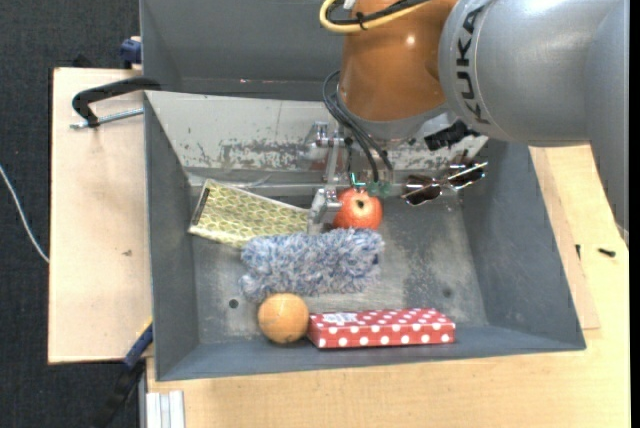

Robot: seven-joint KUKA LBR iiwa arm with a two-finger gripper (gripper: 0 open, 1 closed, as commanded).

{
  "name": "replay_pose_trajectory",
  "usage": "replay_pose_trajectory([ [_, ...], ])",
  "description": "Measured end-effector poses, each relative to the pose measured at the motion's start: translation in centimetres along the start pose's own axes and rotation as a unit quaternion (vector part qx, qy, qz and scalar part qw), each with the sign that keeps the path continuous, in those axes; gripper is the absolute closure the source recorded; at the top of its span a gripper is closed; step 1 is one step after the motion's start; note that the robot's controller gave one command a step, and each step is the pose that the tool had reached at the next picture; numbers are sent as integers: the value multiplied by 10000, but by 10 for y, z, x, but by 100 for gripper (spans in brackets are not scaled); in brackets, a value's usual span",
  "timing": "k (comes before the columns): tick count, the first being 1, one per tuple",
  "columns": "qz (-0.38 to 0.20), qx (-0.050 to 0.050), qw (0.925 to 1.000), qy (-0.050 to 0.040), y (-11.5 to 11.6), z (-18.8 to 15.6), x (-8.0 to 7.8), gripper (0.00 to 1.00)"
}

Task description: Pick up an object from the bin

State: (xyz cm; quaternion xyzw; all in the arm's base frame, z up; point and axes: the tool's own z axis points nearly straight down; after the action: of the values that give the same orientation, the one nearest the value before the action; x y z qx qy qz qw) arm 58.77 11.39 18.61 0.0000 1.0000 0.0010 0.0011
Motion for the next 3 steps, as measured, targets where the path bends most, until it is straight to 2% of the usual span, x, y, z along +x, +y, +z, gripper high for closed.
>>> replay_pose_trajectory([
  [1, 5, -2, 10000, -11, 0, 1, 0, 0],
  [2, -733, -8, 9973, -25, 12, 41, 22, 0],
  [3, -1198, -17, 9928, -20, 6, 111, 24, 0],
])
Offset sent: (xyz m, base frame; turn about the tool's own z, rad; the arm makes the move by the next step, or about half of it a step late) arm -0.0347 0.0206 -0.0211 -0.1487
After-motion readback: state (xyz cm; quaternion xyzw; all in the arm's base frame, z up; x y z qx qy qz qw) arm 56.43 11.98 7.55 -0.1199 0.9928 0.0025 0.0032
